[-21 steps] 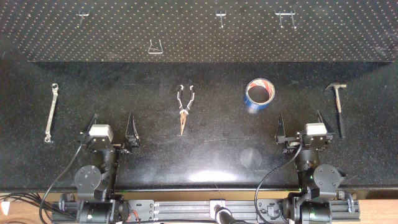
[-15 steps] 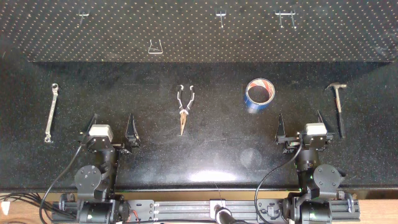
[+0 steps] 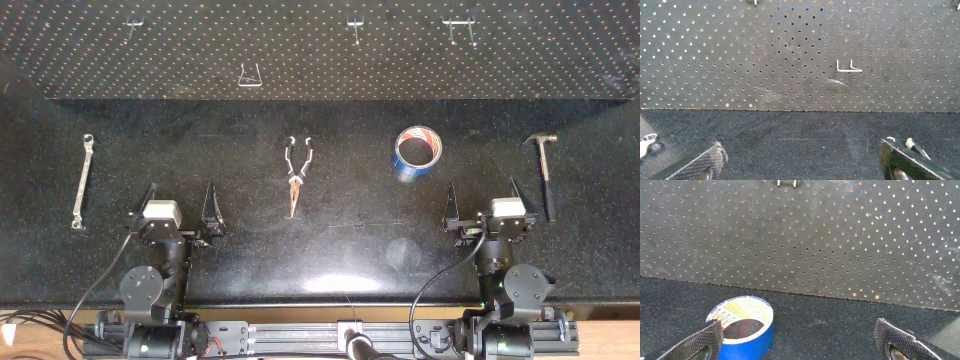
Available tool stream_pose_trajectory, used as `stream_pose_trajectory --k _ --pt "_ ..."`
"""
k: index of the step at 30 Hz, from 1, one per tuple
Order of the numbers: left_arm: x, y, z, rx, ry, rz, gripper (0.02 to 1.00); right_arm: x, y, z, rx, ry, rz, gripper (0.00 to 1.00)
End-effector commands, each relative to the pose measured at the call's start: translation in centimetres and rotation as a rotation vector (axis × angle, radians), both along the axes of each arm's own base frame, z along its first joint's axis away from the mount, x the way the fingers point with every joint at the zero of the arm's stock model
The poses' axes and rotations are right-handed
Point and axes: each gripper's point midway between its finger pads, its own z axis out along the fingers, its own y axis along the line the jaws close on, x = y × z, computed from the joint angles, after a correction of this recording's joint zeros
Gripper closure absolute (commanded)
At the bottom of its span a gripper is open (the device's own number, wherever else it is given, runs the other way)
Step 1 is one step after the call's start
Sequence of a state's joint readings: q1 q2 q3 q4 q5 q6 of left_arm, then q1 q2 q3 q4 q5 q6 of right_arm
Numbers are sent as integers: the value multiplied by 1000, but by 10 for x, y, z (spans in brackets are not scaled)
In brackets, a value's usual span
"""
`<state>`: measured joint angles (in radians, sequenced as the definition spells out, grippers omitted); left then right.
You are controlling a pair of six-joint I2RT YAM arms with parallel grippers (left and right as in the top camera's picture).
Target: Place Tools Onto Pegboard
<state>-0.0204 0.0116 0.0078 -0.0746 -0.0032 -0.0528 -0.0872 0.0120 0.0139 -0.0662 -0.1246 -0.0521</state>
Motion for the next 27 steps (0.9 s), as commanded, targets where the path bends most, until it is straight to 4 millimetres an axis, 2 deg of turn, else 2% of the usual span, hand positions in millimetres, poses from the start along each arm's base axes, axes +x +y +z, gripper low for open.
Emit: stream_pose_trajectory --k 1,13,15,16,17,18,19,20,21,22,24,25,26,27 --pt "0 1 0 6 -1 6 25 0 -3 -1 -15 -6 -15 14" --pt "0 1 -3 7 9 7 25 0 -3 -1 -15 -6 -15 14" --pt "-10 1 -17 -30 207 13 38 0 -3 -1 -15 -6 -15 14" --pt "-23 2 -6 -57 339 23 38 0 -3 -1 -15 -6 -15 14" --pt "-32 3 20 -67 458 30 36 0 -3 -1 -15 -6 -15 12" --pt "-46 15 52 -78 641 97 34 0 -3 -1 -15 -6 -15 14" --pt "-64 45 75 -39 834 233 29 0 -3 -1 -15 -6 -15 14" --pt "-65 81 84 79 1004 313 25 0 -3 -1 -15 -6 -15 14" --pt "-54 101 73 139 1100 286 25 0 -3 -1 -15 -6 -15 14" --pt "-46 128 40 163 1267 212 25 0 -3 -1 -15 -6 -15 14" --pt "-40 170 -6 232 1427 42 25 0 -3 -1 -15 -6 -15 14" --pt "-33 180 -19 200 1423 30 25 0 -3 -1 -15 -6 -15 14" --pt "-24 183 -31 182 1388 -54 25 0 -3 -1 -15 -6 -15 14" --pt "-25 197 -48 140 1399 -68 25 0 -3 -1 -15 -6 -15 14"
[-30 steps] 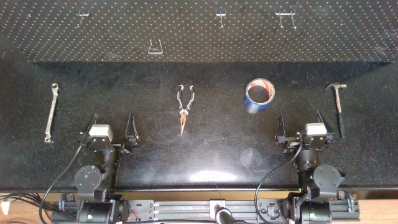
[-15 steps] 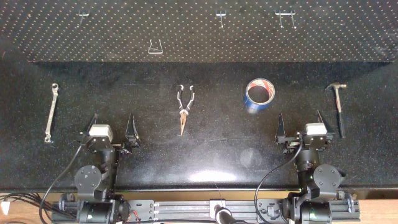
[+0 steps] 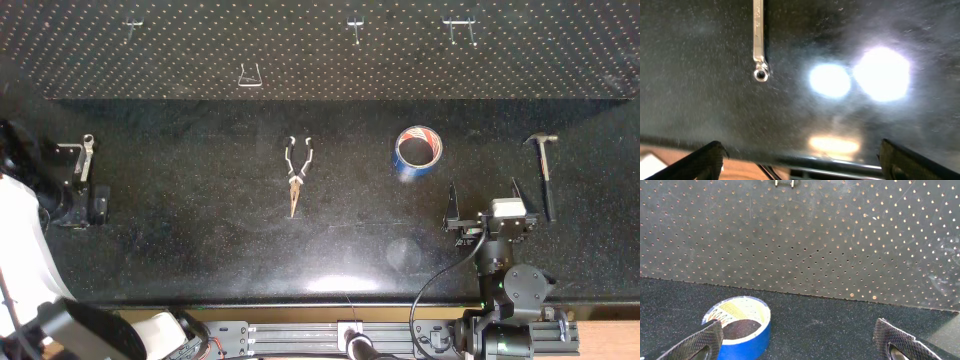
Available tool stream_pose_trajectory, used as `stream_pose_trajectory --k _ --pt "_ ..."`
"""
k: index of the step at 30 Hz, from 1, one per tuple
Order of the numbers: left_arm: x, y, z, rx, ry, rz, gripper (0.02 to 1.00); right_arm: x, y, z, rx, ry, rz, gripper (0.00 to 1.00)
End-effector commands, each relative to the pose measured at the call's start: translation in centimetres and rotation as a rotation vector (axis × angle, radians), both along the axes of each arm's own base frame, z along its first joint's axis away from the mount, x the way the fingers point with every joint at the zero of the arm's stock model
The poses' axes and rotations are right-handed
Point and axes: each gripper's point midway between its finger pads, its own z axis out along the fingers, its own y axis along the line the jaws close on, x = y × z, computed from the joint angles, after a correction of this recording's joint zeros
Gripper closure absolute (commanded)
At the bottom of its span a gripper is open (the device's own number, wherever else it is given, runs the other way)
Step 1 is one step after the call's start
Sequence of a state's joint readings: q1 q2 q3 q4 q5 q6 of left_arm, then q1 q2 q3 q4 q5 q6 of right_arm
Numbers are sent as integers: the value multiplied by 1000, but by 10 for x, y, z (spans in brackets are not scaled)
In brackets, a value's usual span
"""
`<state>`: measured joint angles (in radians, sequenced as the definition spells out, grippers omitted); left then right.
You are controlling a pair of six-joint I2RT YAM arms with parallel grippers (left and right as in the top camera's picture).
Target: Place Tools Onto Pegboard
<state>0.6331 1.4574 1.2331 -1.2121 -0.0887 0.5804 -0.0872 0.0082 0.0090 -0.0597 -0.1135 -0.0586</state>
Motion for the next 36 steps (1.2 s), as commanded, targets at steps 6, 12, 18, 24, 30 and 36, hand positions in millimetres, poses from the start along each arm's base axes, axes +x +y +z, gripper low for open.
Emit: stream_pose_trajectory --k 6,12,18,24,30,36 --pt "42 41 -85 -198 -83 -93 25 0 -1 -1 -7 -1 -4 14" --pt "60 51 -100 -171 -26 -105 23 0 -1 -1 -7 -1 -4 14" --pt "57 58 -117 -176 2 -35 20 0 -1 -1 -7 -1 -4 14" --pt "57 58 -129 -191 18 -27 58 0 -1 -1 -7 -1 -4 14" --pt "49 51 -147 -198 23 -8 963 0 -1 -1 -7 -1 -4 14" --pt "49 50 -147 -192 16 9 989 0 -1 -1 -7 -1 -4 14"
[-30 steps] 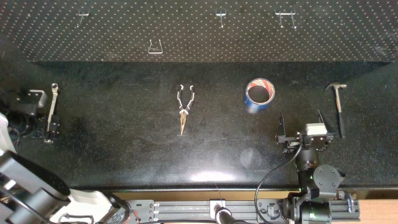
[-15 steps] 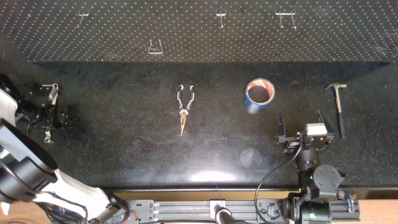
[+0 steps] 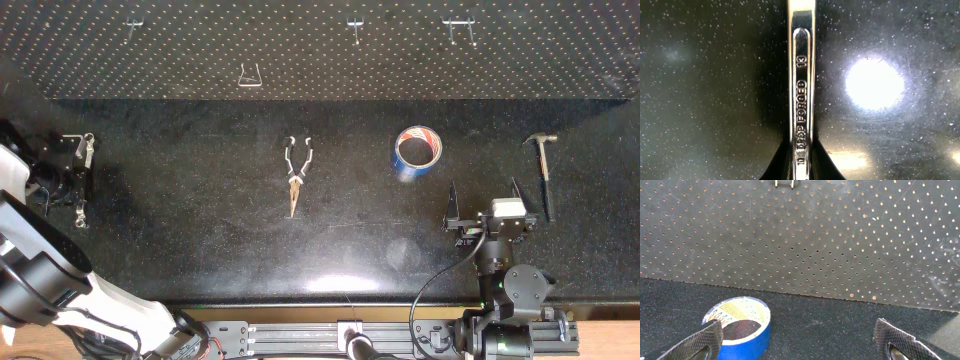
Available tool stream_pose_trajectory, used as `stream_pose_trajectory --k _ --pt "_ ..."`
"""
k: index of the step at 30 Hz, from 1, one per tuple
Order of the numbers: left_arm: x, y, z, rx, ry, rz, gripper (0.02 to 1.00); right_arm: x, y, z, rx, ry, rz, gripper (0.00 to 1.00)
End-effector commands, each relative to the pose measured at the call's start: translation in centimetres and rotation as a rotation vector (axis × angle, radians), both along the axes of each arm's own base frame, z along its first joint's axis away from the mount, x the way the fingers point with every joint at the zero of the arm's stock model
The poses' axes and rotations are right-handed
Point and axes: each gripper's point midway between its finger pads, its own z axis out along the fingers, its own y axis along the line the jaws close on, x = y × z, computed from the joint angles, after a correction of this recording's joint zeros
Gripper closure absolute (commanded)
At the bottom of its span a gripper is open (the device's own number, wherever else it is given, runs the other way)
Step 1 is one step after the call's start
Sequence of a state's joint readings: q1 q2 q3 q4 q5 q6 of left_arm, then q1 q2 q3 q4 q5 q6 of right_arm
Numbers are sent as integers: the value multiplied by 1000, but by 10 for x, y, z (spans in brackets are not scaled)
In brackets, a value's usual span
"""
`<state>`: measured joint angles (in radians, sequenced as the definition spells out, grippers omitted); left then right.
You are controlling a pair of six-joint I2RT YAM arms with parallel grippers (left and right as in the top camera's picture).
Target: Place Tools Onto Pegboard
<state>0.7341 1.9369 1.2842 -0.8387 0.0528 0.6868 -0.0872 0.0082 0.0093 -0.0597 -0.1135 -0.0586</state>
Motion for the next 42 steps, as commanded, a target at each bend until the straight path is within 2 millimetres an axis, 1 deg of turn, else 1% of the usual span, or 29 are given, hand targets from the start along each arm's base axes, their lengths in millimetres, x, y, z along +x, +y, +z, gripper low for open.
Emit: stream_pose_trajectory --k 1,2,3,4,5,6,7,8,9,10,11,12,13,14,15,16,18,19,20,21,23,25,26,28,30,33,36,39,42 --pt "-11 -10 -5 -26 17 50 989 0 -1 -1 -7 0 -4 14" --pt "-9 -12 25 10 -28 49 989 0 -1 -1 -7 0 -4 14" --pt "-6 -27 66 56 -86 10 989 0 -1 -1 -7 0 -4 14" --pt "1 -48 99 109 -161 -52 989 0 -1 -1 -7 -1 -4 14" --pt "8 -81 138 174 -271 -145 989 0 -1 -1 -7 0 -4 14" --pt "8 -101 165 209 -356 -169 989 0 -1 -1 -7 -1 -4 14" --pt "2 -115 187 226 -437 -137 989 0 -1 -1 -7 0 -4 14" --pt "-14 -123 200 246 -498 -65 989 0 -1 -1 -7 -1 -4 14" --pt "-36 -126 196 267 -521 5 989 0 -1 -1 -7 0 -4 14" --pt "-48 -135 183 269 -574 32 991 0 -1 -1 -7 0 -4 14" --pt "-45 -139 177 259 -665 88 989 0 -1 -1 -7 0 -4 14" --pt "-32 -147 178 243 -802 124 989 0 -1 -1 -7 0 -4 14" --pt "-17 -155 185 223 -929 128 991 0 -1 -1 -7 -1 -4 14" --pt "1 -163 197 193 -1066 134 989 0 -1 -1 -7 0 -4 14" --pt "18 -172 210 180 -1197 97 989 0 -1 -1 -7 -1 -4 12" --pt "26 -175 214 178 -1235 82 989 0 -1 -1 -7 -1 -4 14" --pt "50 -181 219 146 -1299 34 989 0 -1 -1 -7 -1 -4 14" --pt "64 -184 217 124 -1319 11 989 0 -1 -1 -7 0 -4 14" --pt "69 -183 213 116 -1316 9 989 0 -1 -1 -7 0 -4 12" --pt "74 -182 200 111 -1281 12 989 0 -1 -1 -7 -1 -4 14" --pt "79 -181 189 105 -1252 14 991 0 -1 -1 -7 -1 -4 14" --pt "86 -177 173 106 -1205 29 987 0 -1 -1 -7 0 -4 14" --pt "90 -174 170 98 -1194 59 989 0 -1 -1 -7 -1 -4 14" --pt "99 -171 169 101 -1179 64 991 0 -1 -1 -7 0 -4 14" --pt "109 -169 174 101 -1181 62 991 0 -1 -1 -7 -1 -4 14" --pt "119 -168 175 104 -1209 59 991 0 -1 -1 -7 -1 -4 14" --pt "125 -168 167 95 -1193 55 989 0 -1 -1 -7 -1 -4 14" --pt "130 -173 172 88 -1218 39 989 0 -1 -1 -7 0 -4 14" --pt "132 -173 165 84 -1202 39 989 0 -1 -1 -7 0 -4 14"
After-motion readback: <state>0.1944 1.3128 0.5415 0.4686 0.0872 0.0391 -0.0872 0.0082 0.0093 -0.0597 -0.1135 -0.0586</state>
